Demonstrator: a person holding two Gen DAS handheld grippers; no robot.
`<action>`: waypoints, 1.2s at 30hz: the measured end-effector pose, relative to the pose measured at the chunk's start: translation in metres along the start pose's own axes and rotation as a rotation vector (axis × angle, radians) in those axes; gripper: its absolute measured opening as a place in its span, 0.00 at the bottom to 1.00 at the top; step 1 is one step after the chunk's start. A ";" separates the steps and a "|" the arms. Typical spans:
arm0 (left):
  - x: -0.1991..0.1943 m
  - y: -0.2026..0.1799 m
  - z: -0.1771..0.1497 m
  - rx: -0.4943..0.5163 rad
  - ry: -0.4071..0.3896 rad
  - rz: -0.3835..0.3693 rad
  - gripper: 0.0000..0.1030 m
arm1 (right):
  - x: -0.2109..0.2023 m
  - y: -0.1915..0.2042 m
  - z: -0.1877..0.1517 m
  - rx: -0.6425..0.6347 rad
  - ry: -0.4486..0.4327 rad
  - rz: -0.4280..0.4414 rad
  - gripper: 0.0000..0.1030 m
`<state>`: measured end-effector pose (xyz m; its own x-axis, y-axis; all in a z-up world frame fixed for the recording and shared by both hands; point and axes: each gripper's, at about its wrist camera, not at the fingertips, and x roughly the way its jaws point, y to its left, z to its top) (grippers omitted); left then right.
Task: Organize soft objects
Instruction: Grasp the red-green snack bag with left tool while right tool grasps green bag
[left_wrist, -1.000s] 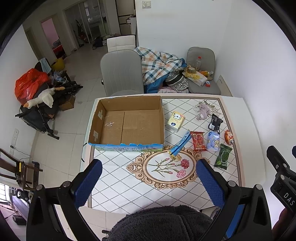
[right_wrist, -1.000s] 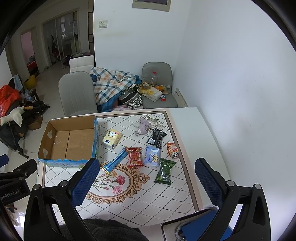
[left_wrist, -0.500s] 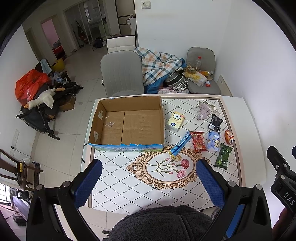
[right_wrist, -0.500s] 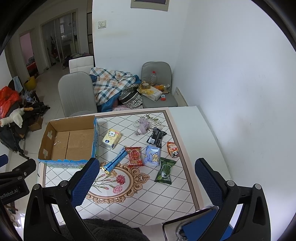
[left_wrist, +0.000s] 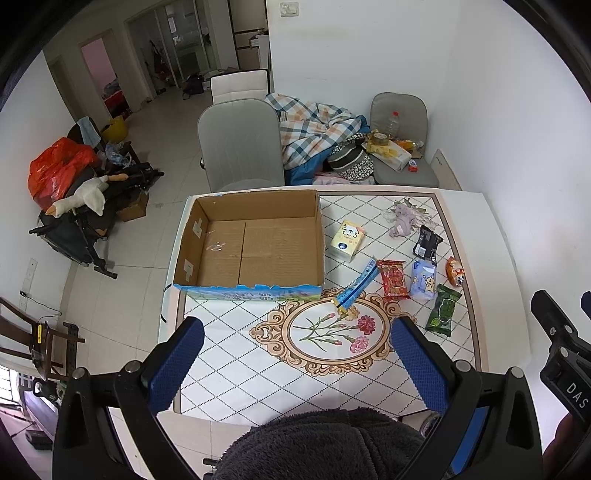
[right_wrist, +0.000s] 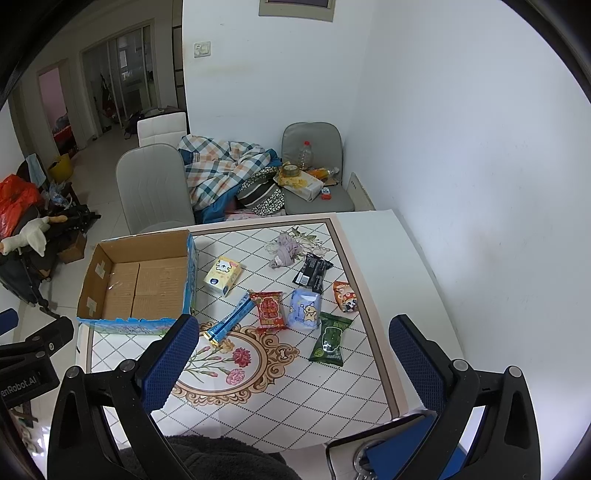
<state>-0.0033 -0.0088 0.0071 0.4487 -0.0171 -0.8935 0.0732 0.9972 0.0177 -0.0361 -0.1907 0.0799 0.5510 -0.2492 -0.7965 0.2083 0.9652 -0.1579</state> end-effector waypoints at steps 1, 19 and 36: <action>0.000 -0.001 0.000 0.000 0.002 -0.002 1.00 | 0.000 0.000 0.001 0.002 0.002 0.003 1.00; 0.164 -0.089 0.057 0.200 0.162 -0.050 1.00 | 0.172 -0.080 -0.011 0.208 0.298 0.058 1.00; 0.429 -0.224 0.029 0.266 0.653 -0.115 0.77 | 0.472 -0.126 -0.123 0.419 0.690 0.111 0.77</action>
<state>0.1988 -0.2418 -0.3670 -0.1943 0.0092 -0.9809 0.3406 0.9384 -0.0587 0.0986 -0.4203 -0.3480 -0.0077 0.0829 -0.9965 0.5423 0.8376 0.0655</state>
